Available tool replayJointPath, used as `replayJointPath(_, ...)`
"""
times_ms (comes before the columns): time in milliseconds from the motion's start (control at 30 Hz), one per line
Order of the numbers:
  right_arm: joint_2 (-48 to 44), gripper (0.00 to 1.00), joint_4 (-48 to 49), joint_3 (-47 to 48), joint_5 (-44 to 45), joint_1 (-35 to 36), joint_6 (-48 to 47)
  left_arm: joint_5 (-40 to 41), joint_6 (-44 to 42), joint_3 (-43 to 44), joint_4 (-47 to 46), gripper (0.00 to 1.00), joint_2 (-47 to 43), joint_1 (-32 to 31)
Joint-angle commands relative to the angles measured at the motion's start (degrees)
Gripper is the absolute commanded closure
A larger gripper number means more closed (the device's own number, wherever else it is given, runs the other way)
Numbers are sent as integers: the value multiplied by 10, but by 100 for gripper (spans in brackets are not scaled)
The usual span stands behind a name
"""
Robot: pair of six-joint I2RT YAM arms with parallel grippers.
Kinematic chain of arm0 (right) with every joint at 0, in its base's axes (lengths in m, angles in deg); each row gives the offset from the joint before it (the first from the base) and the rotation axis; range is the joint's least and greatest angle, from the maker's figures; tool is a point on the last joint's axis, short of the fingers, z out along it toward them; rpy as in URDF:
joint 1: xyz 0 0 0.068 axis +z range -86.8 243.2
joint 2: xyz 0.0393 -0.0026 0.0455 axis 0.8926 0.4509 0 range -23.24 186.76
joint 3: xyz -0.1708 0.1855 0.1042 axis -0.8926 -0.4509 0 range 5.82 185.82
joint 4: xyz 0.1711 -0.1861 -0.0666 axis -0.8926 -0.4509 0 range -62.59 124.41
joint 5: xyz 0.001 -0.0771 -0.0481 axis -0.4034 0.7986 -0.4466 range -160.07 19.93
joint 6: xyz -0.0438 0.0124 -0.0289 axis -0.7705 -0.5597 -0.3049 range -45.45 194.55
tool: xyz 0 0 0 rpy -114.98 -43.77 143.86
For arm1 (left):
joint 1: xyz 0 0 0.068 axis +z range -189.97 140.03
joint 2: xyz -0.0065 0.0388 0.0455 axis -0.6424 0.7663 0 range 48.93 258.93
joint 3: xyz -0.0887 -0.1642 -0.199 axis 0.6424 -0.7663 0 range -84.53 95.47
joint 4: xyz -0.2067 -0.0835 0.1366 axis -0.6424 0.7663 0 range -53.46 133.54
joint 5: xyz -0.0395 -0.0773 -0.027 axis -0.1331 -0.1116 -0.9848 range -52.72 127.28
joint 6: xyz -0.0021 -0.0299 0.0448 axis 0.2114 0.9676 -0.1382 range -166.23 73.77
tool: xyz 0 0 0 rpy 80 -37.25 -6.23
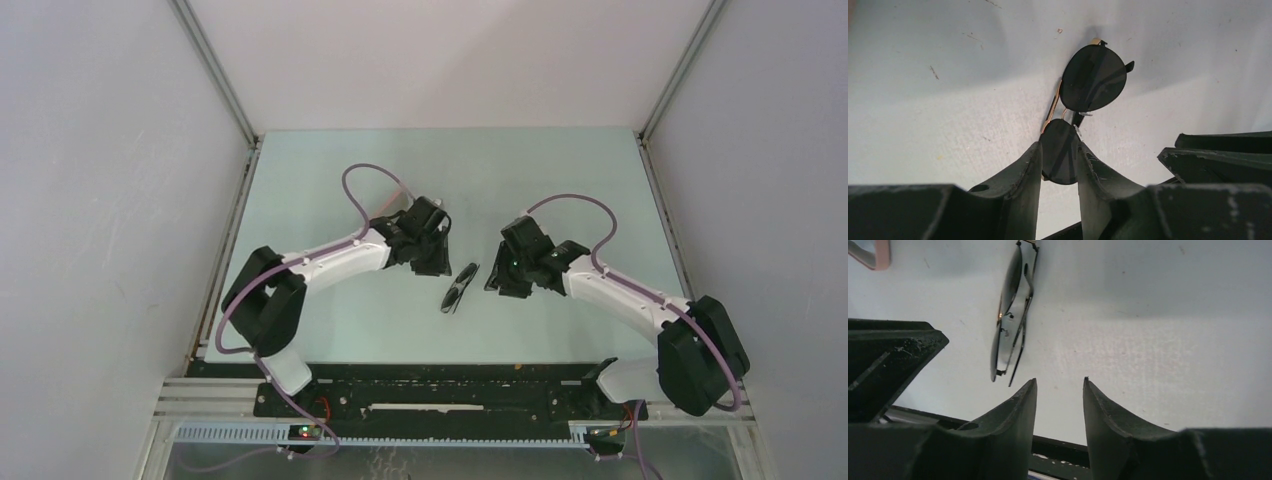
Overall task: Organize the sunglasses
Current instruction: Fold the sunglasses at the center of the board, then pick up the sunglasses from the center of the board.
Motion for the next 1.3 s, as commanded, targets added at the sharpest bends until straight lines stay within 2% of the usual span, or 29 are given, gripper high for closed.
replayJointPath(0, 12, 49, 37, 22, -34, 5, 24, 23, 0, -16, -7, 64, -52, 0)
replayJointPath(100, 21, 37, 62, 22, -56, 6, 46, 54, 0, -21, 3, 64, -81, 3)
replayJointPath(233, 51, 29, 98, 22, -75, 6, 89, 70, -4, -27, 16, 63, -140, 23)
replayJointPath(500, 130, 27, 173, 26, -111, 6, 139, 76, -28, -50, 50, 62, -225, 110)
replayJointPath(667, 170, 27, 187, 40, -93, 12, 149, 71, -29, -87, 50, 62, -263, 135)
replayJointPath(1133, 236, 47, 167, 75, -60, 24, 165, 60, -30, -118, 39, 62, -265, 150)
replayJointPath(1267, 240, 56, 169, 75, -60, 24, 161, 61, -32, -123, 37, 61, -263, 154)
